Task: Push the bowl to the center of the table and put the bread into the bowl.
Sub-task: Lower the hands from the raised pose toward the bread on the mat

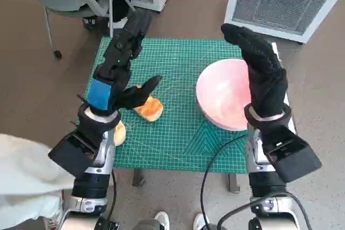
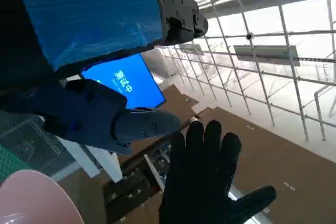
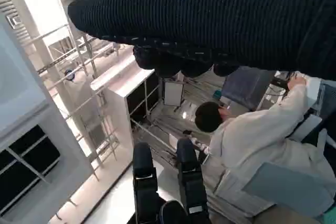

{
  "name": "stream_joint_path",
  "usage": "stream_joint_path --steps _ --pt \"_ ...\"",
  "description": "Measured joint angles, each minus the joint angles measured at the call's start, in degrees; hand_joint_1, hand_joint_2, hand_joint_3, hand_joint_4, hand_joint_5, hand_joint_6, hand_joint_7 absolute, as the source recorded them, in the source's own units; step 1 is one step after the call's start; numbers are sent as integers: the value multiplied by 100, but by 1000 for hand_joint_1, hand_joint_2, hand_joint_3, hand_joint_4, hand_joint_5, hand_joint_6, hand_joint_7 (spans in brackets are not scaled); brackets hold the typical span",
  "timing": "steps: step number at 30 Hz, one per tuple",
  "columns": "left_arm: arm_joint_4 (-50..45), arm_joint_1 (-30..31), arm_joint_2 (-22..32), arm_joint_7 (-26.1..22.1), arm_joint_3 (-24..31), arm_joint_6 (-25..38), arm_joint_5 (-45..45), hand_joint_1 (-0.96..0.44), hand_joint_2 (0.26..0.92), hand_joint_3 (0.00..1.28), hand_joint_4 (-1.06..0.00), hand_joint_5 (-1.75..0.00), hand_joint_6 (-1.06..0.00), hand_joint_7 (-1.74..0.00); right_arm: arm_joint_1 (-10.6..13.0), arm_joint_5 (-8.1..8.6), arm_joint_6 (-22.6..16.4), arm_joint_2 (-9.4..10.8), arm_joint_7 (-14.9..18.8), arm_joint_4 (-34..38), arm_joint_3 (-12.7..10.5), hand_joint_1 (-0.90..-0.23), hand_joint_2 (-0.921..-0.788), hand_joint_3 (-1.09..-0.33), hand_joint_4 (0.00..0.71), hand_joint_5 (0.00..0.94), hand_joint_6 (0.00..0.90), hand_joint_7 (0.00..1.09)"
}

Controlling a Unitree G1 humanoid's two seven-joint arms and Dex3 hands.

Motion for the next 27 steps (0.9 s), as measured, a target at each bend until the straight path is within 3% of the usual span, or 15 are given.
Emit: stream_joint_path --steps 27 --pt "135 -15 27 -66 2 -1 6 -391 921 399 -223 -1 -260 -49 -27 -35 -65 -4 -1 133 -24 -580 -921 -834 313 97 -1 729"
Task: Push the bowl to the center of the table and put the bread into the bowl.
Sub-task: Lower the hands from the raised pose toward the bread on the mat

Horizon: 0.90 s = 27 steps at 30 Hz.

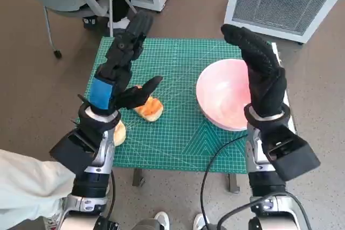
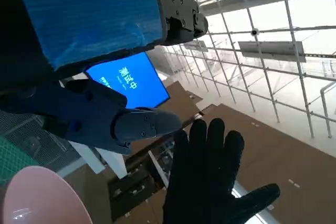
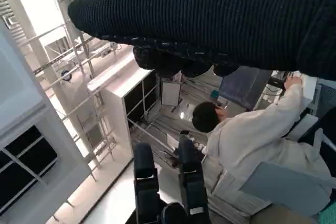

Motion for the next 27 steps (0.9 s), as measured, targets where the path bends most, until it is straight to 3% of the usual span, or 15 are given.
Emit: stream_joint_path --steps 7,15,18,27 --pt "4 -1 -1 0 -2 -1 2 -391 921 398 -223 -1 -260 -49 -1 6 -35 -71 4 61 -85 -579 -921 -828 317 96 -1 729" --pt "4 0 22 1 11 -3 2 -408 921 393 -224 -1 -261 -48 -110 55 -267 -523 -40 643 -539 -557 -921 -865 311 91 -1 720" --pt "4 5 41 2 25 -26 2 -408 921 392 -225 -1 -262 -48 -157 13 -328 -706 -302 930 -810 -548 -921 -876 308 92 -1 724" --pt "25 28 56 79 57 -148 32 -398 921 390 -225 -1 -267 -47 -275 -387 -352 -1136 -1412 2067 -1358 -525 -921 -874 300 92 -1 746"
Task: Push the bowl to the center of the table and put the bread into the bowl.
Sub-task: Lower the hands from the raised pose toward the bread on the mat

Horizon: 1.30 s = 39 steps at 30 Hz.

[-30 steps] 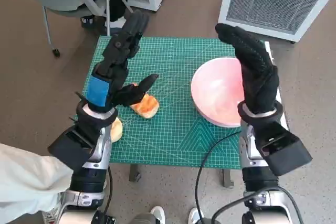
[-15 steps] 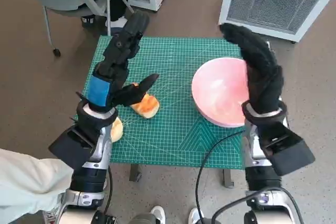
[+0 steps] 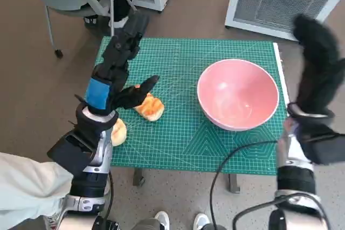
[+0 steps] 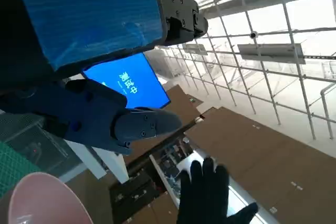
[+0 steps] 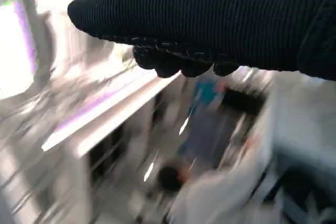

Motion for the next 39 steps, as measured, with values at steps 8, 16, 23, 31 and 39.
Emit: stream_joint_path --steps 8,16,23,31,39 --pt "61 42 -4 96 14 -62 35 -397 921 390 -225 -1 -275 -47 -112 -12 218 -326 -550 1292 -221 -501 -921 -860 299 83 6 708" --pt "78 53 -3 162 19 -64 46 -396 921 390 -225 -1 -280 -46 -208 408 997 -279 -252 2073 -501 -486 -921 -844 255 21 34 564" --pt "76 59 -1 179 18 -64 49 -394 921 392 -226 -1 -289 -48 -286 660 1690 0 -10 2323 -645 -466 -921 -844 248 11 44 542" --pt "73 77 25 180 18 -63 47 -394 921 392 -226 -1 -291 -46 -318 610 2084 341 -8 2436 -571 -441 -921 -864 257 11 27 593" --pt "62 118 88 161 19 -63 41 -399 921 390 -226 -1 -296 -45 -467 846 2459 708 124 2518 -807 -436 -921 -883 267 14 47 619"
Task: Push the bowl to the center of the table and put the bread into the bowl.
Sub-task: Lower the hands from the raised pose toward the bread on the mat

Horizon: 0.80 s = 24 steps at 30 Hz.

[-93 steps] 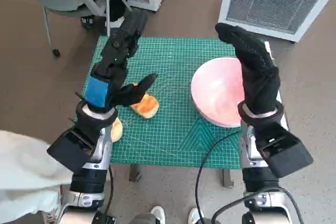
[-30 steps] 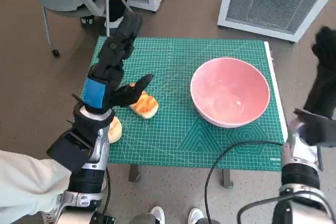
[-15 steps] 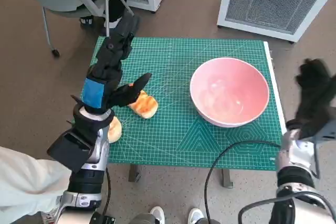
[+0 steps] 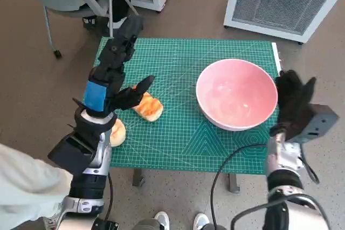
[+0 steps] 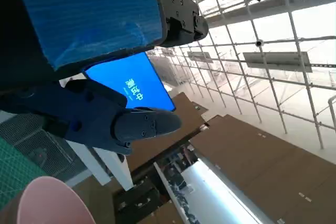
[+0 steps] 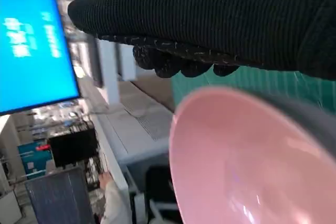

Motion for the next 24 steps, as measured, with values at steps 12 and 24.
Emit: stream_joint_path --steps 12,24 --pt "-75 70 56 -1 3 11 0 -397 921 386 -225 0 -302 -44 -344 714 582 452 528 50 -611 -453 -921 -821 218 1 34 631" --pt "-178 219 138 0 49 22 1 -403 921 392 -208 0 -305 -39 -859 1061 901 785 629 71 -1002 -442 -921 -879 167 4 0 698"
